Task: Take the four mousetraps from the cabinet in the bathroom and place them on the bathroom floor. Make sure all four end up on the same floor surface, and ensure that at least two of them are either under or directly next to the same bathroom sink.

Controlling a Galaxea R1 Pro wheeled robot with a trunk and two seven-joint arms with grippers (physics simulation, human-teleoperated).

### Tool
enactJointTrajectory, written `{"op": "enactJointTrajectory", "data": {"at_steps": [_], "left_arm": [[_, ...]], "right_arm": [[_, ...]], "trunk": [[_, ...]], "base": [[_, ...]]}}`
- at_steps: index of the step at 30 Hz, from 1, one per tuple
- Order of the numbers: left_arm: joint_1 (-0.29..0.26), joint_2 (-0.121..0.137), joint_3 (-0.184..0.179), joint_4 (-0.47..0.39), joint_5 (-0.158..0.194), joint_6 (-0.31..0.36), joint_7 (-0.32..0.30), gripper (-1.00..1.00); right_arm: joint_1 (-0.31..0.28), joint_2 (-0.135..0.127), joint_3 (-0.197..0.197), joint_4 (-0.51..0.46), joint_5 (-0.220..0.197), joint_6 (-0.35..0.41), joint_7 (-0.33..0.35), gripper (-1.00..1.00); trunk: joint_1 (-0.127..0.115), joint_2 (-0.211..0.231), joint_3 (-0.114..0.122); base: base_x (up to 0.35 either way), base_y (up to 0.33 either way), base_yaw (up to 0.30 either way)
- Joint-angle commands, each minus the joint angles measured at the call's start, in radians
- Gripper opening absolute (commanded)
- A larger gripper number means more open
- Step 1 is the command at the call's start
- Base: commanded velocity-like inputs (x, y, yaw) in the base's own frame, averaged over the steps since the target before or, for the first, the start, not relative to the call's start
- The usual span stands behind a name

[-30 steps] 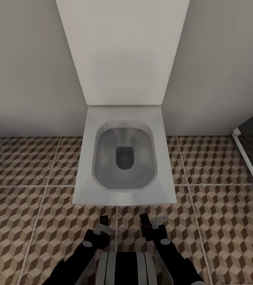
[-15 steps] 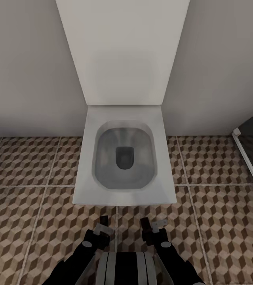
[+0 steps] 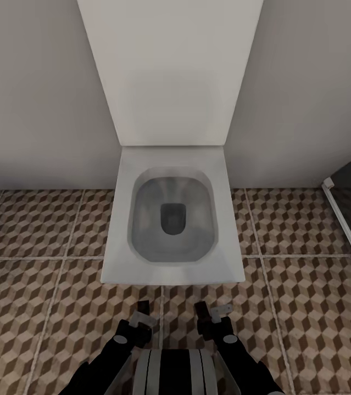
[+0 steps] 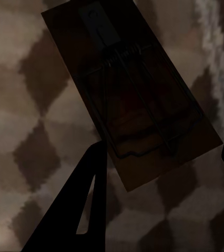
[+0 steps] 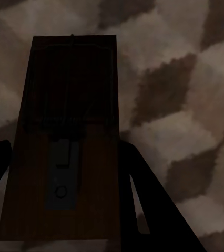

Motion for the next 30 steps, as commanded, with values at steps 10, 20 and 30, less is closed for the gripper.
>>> {"op": "enactJointTrajectory", "data": {"at_steps": [10,20,30], "left_arm": [[0.000,0.004,-0.004,0.000,0.005,0.004,0.009,-1.00],[0.000,0.011,-0.004,0.000,0.005,0.004,0.009,-1.00],[0.000,0.011,-0.004,0.004,0.005,0.004,0.009,-1.00]], "right_arm": [[0.000,-0.002,0.003,-0.002,0.008,0.008,-0.007,-1.00],[0.000,-0.002,0.003,-0.002,0.008,0.008,-0.007,-1.00],[0.000,-0.002,0.003,-0.002,0.008,0.008,-0.007,-1.00]], "trunk": [[0.000,0.000,-0.001],[0.000,0.000,-0.001],[0.000,0.000,-0.001]], "base": [[0.000,0.000,0.000],[0.000,0.000,0.000],[0.000,0.000,0.000]]}}
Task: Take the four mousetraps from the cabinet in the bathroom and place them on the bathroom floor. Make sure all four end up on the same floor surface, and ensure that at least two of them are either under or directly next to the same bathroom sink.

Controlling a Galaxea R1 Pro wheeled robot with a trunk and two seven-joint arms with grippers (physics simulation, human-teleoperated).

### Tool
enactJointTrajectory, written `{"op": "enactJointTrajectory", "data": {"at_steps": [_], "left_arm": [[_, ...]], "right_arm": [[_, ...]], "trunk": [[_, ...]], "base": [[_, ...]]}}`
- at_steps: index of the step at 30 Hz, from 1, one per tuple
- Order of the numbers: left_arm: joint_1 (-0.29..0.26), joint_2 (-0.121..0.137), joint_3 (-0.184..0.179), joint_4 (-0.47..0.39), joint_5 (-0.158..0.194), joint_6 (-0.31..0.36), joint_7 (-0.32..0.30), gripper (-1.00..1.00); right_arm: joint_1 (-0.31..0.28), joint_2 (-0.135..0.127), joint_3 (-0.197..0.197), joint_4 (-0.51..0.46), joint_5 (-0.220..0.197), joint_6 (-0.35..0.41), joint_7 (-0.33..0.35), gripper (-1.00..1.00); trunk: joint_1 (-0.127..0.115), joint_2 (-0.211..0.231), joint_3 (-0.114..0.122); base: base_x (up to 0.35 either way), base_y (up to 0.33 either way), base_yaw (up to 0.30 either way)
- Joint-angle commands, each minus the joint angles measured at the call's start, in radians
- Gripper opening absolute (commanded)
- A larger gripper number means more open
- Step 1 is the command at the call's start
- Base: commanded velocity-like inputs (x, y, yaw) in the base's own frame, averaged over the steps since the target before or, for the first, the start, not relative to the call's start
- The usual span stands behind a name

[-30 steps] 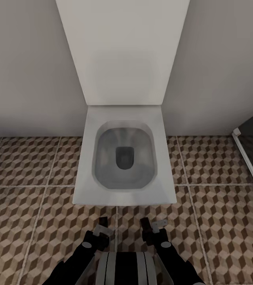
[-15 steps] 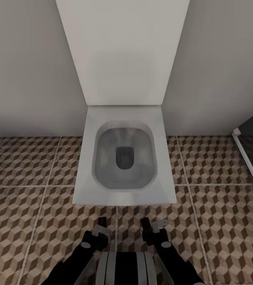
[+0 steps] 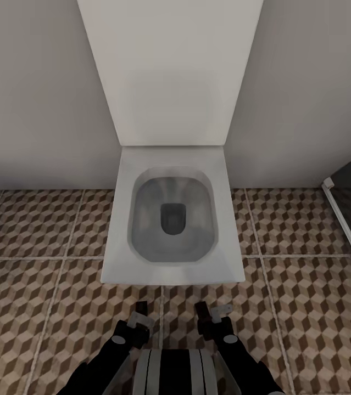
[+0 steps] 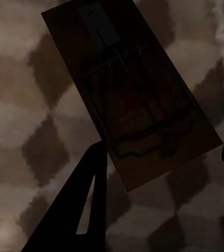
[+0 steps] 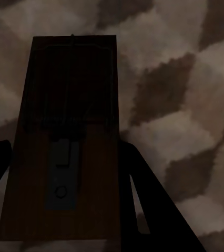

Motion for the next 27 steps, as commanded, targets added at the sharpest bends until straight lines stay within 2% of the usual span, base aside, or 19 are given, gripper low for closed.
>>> {"op": "enactJointTrajectory", "data": {"at_steps": [1,7,8,27], "left_arm": [[0.000,0.001,-0.004,-0.001,0.005,0.005,0.009,-1.00],[0.000,0.001,-0.004,-0.001,0.005,0.005,0.009,-1.00],[0.000,0.001,-0.004,-0.001,0.005,0.005,0.009,-1.00],[0.000,0.001,-0.005,-0.001,0.005,0.005,0.009,-1.00]], "right_arm": [[0.000,0.000,0.003,-0.002,0.008,0.008,-0.007,-1.00],[0.000,0.000,0.003,-0.002,0.008,0.007,-0.007,-1.00],[0.000,0.000,0.003,-0.002,0.008,0.007,-0.007,1.00],[0.000,0.001,0.005,-0.002,0.011,0.007,-0.007,1.00]], "trunk": [[0.000,0.000,-0.001],[0.000,0.000,-0.001],[0.000,0.000,-0.001],[0.000,0.000,-0.001]], "base": [[0.000,0.000,0.000],[0.000,0.000,0.000],[0.000,0.000,0.000],[0.000,0.000,0.000]]}}
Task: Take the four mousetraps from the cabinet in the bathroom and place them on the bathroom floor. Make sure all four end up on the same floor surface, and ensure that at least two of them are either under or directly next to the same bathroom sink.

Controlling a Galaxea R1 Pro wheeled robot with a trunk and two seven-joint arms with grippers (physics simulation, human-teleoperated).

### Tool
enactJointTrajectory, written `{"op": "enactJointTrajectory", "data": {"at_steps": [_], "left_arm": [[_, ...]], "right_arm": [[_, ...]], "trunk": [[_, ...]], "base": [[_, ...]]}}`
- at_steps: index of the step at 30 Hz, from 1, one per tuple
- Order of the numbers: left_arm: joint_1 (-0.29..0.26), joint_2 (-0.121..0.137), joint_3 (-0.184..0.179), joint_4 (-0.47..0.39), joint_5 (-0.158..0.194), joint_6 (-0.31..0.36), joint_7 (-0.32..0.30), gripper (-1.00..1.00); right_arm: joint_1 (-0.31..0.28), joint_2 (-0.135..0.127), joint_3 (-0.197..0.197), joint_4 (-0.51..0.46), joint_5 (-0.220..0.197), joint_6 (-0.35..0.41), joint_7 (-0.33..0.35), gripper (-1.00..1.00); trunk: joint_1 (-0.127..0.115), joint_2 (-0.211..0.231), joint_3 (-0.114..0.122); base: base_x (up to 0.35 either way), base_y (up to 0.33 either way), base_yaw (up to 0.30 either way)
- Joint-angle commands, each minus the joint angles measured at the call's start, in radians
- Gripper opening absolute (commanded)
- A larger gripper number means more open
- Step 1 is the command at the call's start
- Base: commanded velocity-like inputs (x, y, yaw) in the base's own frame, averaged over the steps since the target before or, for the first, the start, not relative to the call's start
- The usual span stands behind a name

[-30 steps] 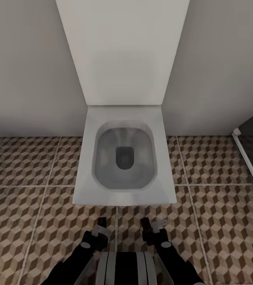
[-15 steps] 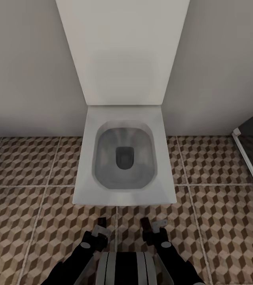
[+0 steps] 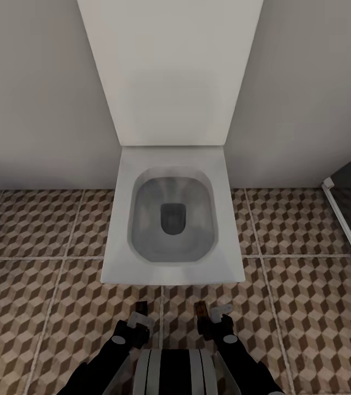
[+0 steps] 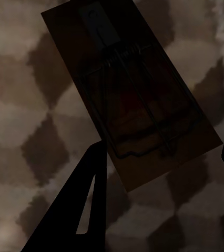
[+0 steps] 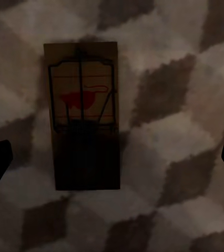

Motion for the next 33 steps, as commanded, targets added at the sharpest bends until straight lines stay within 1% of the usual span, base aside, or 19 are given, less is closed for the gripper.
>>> {"op": "enactJointTrajectory", "data": {"at_steps": [1,10,11,13,16,27,33], "left_arm": [[0.000,0.001,-0.004,-0.001,0.005,0.005,0.009,-1.00],[0.000,0.001,-0.005,-0.002,0.005,0.000,0.009,-1.00],[0.000,0.002,-0.005,0.000,0.005,-0.014,0.009,1.00],[0.000,0.002,-0.005,0.009,0.005,-0.057,0.009,1.00],[0.000,0.001,-0.004,0.022,0.005,-0.088,0.008,1.00],[0.000,0.001,-0.004,0.026,0.005,-0.099,0.008,1.00],[0.000,0.001,-0.004,0.027,0.005,-0.099,0.008,1.00]], "right_arm": [[0.000,0.000,0.003,-0.002,0.010,0.009,-0.005,1.00],[0.000,0.000,0.003,-0.002,0.010,0.009,-0.005,1.00],[0.000,0.000,0.003,-0.002,0.010,0.009,-0.005,1.00],[0.000,0.000,0.003,-0.002,0.010,0.009,-0.005,1.00],[0.000,0.000,0.003,-0.002,0.010,0.009,-0.005,1.00],[0.000,0.000,0.003,-0.002,0.010,0.008,-0.005,1.00],[0.000,0.000,0.003,-0.002,0.010,-0.006,-0.005,1.00]], "trunk": [[0.000,0.000,-0.001],[0.000,0.000,-0.001],[0.000,0.000,-0.001],[0.000,0.000,-0.001],[0.000,0.000,-0.001],[0.000,0.000,-0.001],[0.000,0.000,-0.001]], "base": [[0.000,0.000,0.000],[0.000,0.000,0.000],[0.000,0.000,0.000],[0.000,0.000,0.000],[0.000,0.000,0.000],[0.000,0.000,0.000],[-0.003,0.000,0.000]]}}
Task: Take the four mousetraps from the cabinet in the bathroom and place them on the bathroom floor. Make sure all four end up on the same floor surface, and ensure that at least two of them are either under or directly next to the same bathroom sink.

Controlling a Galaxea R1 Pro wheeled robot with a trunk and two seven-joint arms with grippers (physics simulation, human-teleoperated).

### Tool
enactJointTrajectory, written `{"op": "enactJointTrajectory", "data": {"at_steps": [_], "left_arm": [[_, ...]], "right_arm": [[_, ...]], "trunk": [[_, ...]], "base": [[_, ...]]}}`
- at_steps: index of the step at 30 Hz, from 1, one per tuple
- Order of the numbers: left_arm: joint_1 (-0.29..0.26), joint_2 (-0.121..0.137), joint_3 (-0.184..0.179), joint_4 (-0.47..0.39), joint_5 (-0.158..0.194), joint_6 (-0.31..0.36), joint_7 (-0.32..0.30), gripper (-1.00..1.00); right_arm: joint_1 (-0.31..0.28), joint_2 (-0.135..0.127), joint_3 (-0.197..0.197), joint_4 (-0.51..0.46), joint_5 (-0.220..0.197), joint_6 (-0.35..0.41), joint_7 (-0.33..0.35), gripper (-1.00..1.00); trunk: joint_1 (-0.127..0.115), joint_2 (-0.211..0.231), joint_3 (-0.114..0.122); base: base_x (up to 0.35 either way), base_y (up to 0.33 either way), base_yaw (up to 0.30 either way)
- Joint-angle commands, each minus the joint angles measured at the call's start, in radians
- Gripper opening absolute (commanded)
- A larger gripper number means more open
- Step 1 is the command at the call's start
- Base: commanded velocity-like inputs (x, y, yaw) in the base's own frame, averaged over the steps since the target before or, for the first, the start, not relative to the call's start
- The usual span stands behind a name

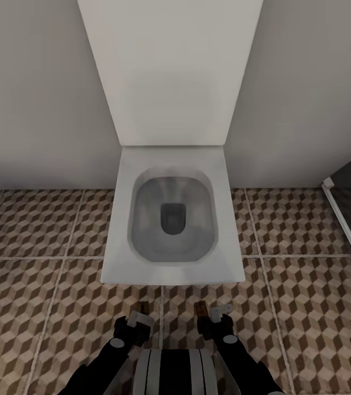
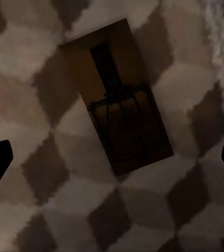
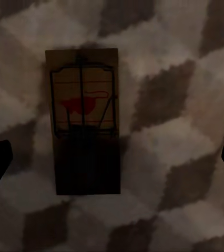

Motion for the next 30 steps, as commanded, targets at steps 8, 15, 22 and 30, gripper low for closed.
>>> {"op": "enactJointTrajectory", "data": {"at_steps": [8,15,22,30], "left_arm": [[0.000,0.001,-0.004,-0.002,0.006,0.005,0.008,1.00],[0.000,0.001,-0.004,-0.002,0.006,0.005,0.008,1.00],[0.000,0.001,-0.004,-0.002,0.006,0.005,0.008,1.00],[0.000,0.001,-0.004,-0.001,0.006,0.005,0.008,1.00]], "right_arm": [[0.000,0.000,0.003,-0.002,0.010,0.003,-0.005,1.00],[0.000,0.000,0.003,-0.002,0.010,0.003,-0.005,1.00],[0.000,0.000,0.003,-0.002,0.010,0.003,-0.005,1.00],[0.000,0.000,0.003,-0.002,0.010,0.003,-0.005,1.00]], "trunk": [[0.000,0.000,-0.001],[0.000,0.000,-0.001],[0.000,0.000,-0.001],[0.000,0.000,-0.001]], "base": [[-0.196,0.000,0.000],[-0.320,0.000,0.000],[-0.332,0.000,0.000],[-0.333,0.000,0.000]]}}
